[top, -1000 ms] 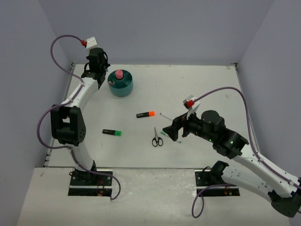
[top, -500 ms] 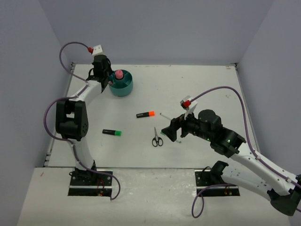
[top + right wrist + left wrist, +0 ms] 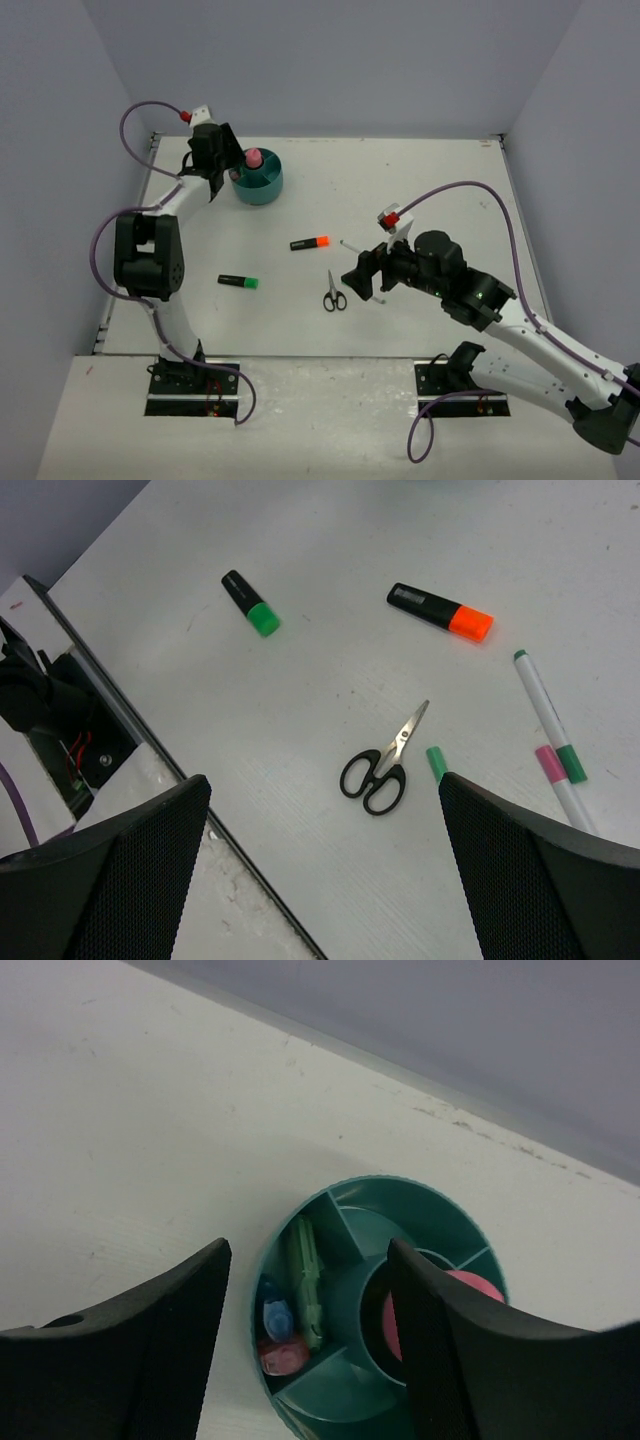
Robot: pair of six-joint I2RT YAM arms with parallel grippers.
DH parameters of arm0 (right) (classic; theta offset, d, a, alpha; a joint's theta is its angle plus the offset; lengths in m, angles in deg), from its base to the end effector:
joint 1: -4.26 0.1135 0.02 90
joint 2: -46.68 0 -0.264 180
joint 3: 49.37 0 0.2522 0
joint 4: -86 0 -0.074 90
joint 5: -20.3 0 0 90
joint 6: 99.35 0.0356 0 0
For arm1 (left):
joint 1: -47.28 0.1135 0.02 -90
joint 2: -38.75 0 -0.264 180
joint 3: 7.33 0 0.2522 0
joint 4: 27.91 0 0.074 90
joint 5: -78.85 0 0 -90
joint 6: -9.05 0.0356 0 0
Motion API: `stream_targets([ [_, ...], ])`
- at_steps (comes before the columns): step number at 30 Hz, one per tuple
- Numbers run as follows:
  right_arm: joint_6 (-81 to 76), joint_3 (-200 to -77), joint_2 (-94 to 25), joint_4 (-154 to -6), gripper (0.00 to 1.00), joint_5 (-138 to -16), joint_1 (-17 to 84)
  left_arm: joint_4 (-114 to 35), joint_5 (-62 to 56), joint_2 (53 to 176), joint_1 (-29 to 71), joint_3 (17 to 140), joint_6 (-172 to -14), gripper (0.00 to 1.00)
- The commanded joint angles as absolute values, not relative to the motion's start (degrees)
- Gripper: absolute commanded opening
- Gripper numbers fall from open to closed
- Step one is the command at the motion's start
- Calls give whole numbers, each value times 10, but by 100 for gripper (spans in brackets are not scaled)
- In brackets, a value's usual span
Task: Sort the stationery into containers
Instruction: Place the pen in the storage box, then pick up the pen from the center of the board.
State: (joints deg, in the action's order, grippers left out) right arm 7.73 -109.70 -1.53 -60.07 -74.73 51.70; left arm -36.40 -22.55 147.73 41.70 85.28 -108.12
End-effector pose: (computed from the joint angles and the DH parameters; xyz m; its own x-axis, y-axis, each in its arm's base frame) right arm 0.1277 0.1437 0.3226 -0.4719 -0.0813 -0.8779 -0.6802 0.6671 0.3038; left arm 0.4452 -0.0364 0.2463 -0.3343 -0.4171 -0.8452 -0.2651 0.9022 -0.3404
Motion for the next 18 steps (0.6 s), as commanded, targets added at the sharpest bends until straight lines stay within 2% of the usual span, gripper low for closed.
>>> stream_targets([
  [1,74,-1101,-29,-602,99,-733,515,-349,-206,1380,419,857,-1117,72],
  [5,88,-1108,-68,-599,99,-701,514,-422,-207,1281,419,846,-1152,94],
  [7,94,-1112,-90,-597,99,-697,512,-469,-201,1228,419,828,-1166,100],
  [11,108,-1128,-131,-594,99,-683,509,-517,-167,1049,418,731,-1183,100],
  [13,127,-1140,-159,-595,99,-660,504,-538,-150,936,418,642,-1171,100],
  [18,186,-1160,-211,-594,99,-584,499,-648,-129,816,418,571,-1098,100],
])
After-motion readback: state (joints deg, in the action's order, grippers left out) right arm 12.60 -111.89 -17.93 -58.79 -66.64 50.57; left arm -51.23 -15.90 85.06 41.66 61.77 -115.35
